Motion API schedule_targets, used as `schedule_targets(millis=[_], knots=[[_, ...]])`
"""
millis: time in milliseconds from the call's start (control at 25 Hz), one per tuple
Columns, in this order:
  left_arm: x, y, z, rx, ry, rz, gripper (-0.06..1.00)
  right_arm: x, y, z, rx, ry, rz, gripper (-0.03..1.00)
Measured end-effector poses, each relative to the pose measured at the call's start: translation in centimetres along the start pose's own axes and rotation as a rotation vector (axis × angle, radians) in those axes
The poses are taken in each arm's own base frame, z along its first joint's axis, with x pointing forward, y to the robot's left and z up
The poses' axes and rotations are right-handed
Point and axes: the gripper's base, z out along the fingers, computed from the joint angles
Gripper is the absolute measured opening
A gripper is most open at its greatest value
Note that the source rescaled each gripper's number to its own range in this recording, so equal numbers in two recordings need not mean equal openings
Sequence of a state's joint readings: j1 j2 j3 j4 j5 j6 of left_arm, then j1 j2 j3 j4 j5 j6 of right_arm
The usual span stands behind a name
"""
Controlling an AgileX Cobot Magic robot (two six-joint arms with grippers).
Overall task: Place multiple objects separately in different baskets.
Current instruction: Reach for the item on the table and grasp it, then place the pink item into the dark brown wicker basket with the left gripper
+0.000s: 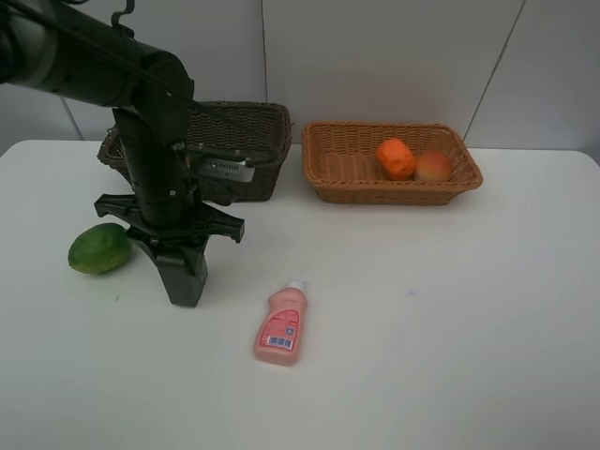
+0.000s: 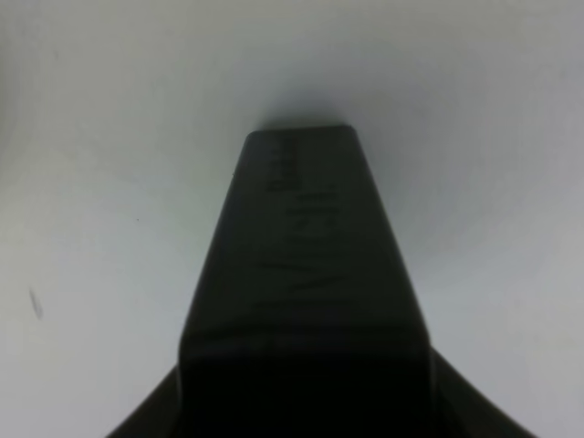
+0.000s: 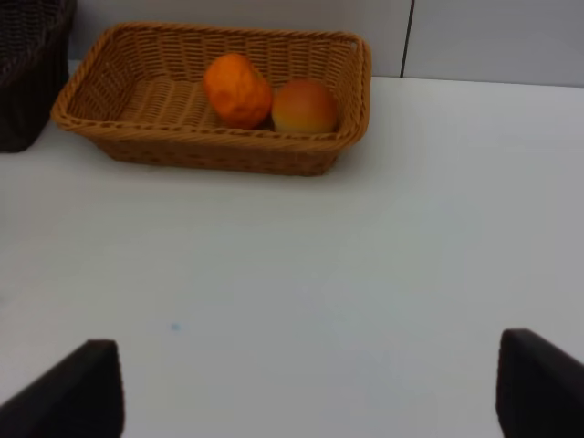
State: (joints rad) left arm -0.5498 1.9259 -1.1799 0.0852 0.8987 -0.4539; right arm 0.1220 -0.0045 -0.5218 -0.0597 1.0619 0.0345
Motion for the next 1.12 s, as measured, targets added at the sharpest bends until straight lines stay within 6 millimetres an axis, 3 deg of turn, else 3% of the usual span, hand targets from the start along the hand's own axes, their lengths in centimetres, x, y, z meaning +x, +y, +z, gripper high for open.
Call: schedule_targets(millis=[840, 1120], knots=[[0.1, 0.1, -0.1, -0.008, 0.023, 0.07, 0.51, 0.0, 0.0, 0.0, 0.0, 0.0, 0.0, 0.66], [0.1, 0.2, -2.0, 0.007, -0.015, 0.077, 0.51, 0.0, 0.0, 0.0, 0.0, 0.0, 0.0, 0.66]])
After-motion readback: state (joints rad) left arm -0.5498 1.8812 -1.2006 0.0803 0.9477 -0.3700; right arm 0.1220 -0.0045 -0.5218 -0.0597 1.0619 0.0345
